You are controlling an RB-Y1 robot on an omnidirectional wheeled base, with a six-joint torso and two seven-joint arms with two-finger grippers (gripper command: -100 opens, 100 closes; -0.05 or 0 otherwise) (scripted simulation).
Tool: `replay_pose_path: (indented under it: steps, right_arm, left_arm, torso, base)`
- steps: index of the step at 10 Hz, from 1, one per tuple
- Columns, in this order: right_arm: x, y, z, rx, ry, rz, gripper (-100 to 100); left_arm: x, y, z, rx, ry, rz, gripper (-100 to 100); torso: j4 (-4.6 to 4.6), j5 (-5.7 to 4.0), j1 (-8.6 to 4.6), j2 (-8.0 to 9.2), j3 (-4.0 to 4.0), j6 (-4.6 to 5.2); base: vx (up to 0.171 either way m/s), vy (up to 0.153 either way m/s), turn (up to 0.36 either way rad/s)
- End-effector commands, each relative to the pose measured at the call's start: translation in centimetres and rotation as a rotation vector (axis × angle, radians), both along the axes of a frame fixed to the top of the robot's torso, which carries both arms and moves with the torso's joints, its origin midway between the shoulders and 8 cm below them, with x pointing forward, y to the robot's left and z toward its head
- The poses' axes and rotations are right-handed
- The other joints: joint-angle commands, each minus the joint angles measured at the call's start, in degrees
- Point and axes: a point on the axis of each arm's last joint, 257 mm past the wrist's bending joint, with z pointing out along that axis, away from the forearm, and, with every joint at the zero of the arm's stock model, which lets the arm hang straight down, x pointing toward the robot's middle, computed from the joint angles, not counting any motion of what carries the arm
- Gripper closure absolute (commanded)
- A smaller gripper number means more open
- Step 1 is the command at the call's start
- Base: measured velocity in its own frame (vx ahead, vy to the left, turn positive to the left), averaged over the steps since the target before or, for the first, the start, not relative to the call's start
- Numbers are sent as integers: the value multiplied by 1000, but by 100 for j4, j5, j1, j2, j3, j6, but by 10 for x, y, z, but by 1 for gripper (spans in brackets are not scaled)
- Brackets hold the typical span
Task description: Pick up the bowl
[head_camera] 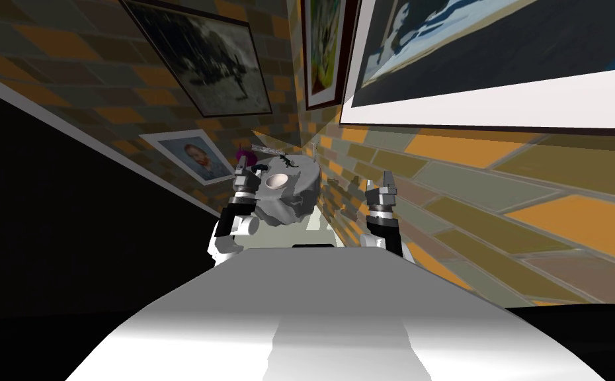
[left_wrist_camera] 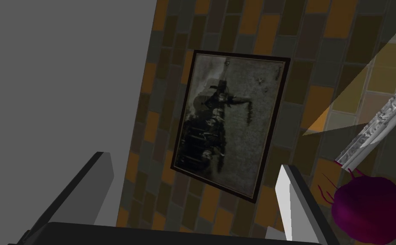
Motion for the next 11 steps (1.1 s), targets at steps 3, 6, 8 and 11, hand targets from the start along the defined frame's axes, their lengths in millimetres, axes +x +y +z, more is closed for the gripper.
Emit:
replay_pose_path:
  steps: [3,6,8,11]
  right_arm:
    - [0,0,0,0,0,0,0]
    - [0,0,0,0,0,0,0]
    - [0,0,0,0,0,0,0]
    - [0,0,0,0,0,0,0]
  left_arm:
    - [17,-1,-11,5,75,-13,-100]
    - [30,-2,-20,9,131,-25,-100]
    - [41,-4,-25,12,179,-37,-100]
    - [53,-5,-34,14,238,-48,-100]
  torso:
    - [0,0,0,0,0,0]
    - [0,0,1,0,0,0]
    - [0,0,1,0,0,0]
    - [0,0,1,-1,0,1]
  base:
    - [-5,-5,-17]
    - [-4,-3,-19]
    - [-5,-4,-25]
    - [-4,-3,-19]
